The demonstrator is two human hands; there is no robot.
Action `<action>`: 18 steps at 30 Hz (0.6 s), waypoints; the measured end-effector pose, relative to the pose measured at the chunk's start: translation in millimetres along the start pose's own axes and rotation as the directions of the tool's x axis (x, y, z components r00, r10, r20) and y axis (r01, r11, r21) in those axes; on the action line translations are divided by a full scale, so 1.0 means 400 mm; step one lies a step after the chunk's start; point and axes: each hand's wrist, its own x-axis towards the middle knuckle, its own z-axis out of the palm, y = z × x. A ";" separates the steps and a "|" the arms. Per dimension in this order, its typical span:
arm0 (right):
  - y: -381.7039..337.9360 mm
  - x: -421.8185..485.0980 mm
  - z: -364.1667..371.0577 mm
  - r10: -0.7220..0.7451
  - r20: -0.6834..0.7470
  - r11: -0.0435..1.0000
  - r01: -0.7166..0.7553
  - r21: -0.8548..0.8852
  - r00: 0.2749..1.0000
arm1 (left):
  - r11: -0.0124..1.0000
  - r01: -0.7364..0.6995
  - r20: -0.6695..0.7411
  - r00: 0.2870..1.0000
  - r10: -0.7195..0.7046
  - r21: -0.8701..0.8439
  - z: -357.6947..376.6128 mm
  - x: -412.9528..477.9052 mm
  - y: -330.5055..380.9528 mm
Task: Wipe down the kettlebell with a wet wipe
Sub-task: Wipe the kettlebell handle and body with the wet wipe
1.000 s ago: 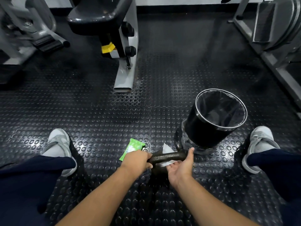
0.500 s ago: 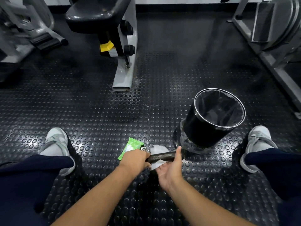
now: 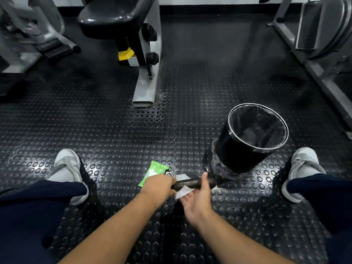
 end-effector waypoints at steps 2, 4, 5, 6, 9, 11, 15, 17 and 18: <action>-0.027 0.005 -0.009 -0.022 -0.010 0.997 0.023 0.068 1.000 | 1.000 -0.003 0.012 1.000 0.003 -0.011 -0.004 -0.002 0.000; -0.070 0.017 -0.012 -0.073 -0.080 0.982 0.085 0.169 0.994 | 1.000 0.004 0.028 1.000 -0.004 -0.027 -0.005 -0.005 0.000; -0.087 0.022 -0.013 -0.092 -0.121 0.970 0.116 0.213 0.988 | 1.000 0.007 0.034 0.999 -0.006 -0.030 -0.006 -0.005 0.000; -0.093 0.028 -0.016 -0.105 -0.149 0.964 0.138 0.228 0.983 | 0.999 0.007 0.038 0.999 -0.006 -0.031 -0.005 -0.005 0.000; -0.065 0.027 -0.010 -0.084 -0.100 0.982 0.100 0.159 0.991 | 1.000 0.008 0.033 0.999 -0.007 -0.030 -0.001 -0.005 0.001; -0.022 0.011 -0.007 -0.021 -0.004 0.998 0.022 0.059 1.000 | 1.000 0.002 0.016 1.000 -0.001 -0.006 -0.002 -0.005 0.001; -0.027 0.001 -0.017 0.009 0.038 0.998 -0.011 0.057 0.999 | 1.000 -0.002 0.013 1.000 0.002 0.011 -0.009 -0.008 0.006; -0.062 0.011 -0.017 -0.050 -0.040 0.988 0.055 0.142 0.998 | 1.000 0.009 0.035 0.999 -0.009 -0.013 -0.011 -0.014 0.005; -0.074 0.012 -0.015 -0.083 -0.088 0.980 0.097 0.176 0.993 | 1.000 0.011 0.042 0.999 -0.011 -0.017 -0.011 -0.015 0.005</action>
